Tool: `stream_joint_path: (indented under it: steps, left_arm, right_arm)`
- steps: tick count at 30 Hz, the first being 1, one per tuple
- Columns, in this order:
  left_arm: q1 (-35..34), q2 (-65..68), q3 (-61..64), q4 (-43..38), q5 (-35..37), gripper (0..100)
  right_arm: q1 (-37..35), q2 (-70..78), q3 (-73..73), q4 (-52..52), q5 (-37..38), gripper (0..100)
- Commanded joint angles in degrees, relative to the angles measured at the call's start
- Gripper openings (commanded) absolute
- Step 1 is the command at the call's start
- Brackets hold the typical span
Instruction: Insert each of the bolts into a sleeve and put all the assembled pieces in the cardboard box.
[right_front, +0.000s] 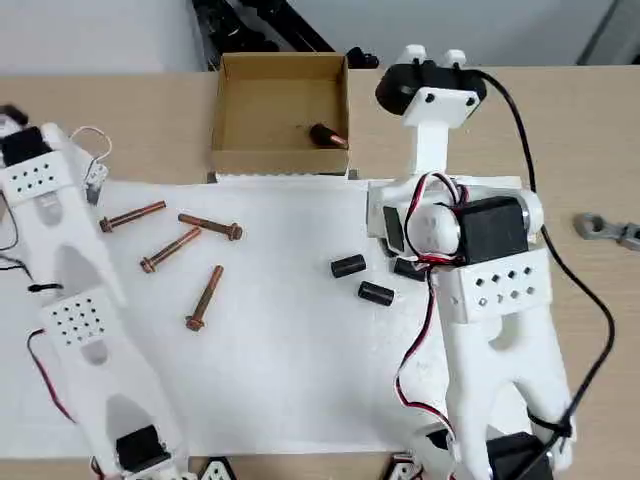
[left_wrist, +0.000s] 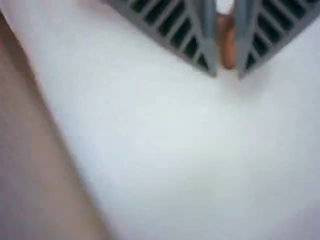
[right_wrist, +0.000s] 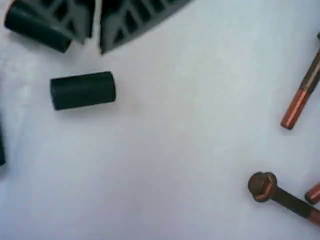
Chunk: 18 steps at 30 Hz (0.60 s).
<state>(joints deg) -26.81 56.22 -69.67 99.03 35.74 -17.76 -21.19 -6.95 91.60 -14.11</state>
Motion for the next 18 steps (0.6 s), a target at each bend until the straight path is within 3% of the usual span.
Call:
stream_joint_path:
  steps: [1,6,10,18]
  left_arm:
    - [1.9,-0.8,-6.5,1.4,-17.6,6]
    - [4.8,-0.8,-8.7,1.5,-43.7,9]
    - [3.6,-0.8,-8.6,1.6,-59.2,9]
    - [0.1,-0.8,-3.8,1.5,-81.9,9]
  right_arm:
    - [-0.2,-2.1,-0.2,-0.1,-0.7,0.5]
    - [-0.2,-2.1,-0.2,0.0,-0.7,0.5]
    - [-0.3,-2.1,0.9,-0.1,-0.7,0.5]
    - [-0.5,-2.2,4.2,-0.7,-0.8,0.5]
